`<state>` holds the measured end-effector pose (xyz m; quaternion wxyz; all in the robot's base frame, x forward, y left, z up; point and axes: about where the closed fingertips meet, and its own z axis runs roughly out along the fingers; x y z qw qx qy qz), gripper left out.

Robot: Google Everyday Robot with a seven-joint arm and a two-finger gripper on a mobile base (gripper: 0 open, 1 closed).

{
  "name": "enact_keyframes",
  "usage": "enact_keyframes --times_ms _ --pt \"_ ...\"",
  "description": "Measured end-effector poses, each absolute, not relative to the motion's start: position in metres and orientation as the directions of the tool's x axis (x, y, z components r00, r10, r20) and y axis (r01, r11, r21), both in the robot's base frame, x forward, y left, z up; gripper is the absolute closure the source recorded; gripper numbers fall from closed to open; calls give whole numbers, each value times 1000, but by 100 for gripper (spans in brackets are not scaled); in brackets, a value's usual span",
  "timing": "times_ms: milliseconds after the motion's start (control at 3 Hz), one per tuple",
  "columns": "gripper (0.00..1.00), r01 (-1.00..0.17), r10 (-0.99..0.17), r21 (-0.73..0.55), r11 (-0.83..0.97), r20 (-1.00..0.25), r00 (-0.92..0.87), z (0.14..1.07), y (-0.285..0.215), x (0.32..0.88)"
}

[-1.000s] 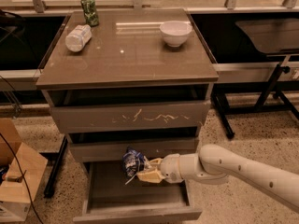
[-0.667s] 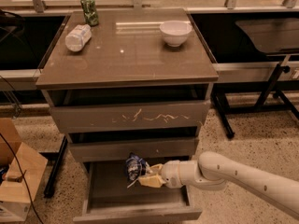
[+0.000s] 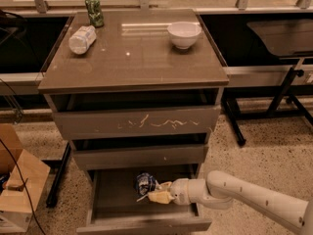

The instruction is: Place blue chip bag into bottom drawer

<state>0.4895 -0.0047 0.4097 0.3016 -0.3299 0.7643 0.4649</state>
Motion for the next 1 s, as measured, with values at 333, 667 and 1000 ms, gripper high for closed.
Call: enact_keyframes --times_ms 333,667,1000 --pt "100 -728 -172 573 377 -729 -663 376 -9 488" --pt "100 -676 -135 619 399 -690 -711 346 -12 485" --pt "100 -615 -108 668 419 -636 -764 310 -13 481"
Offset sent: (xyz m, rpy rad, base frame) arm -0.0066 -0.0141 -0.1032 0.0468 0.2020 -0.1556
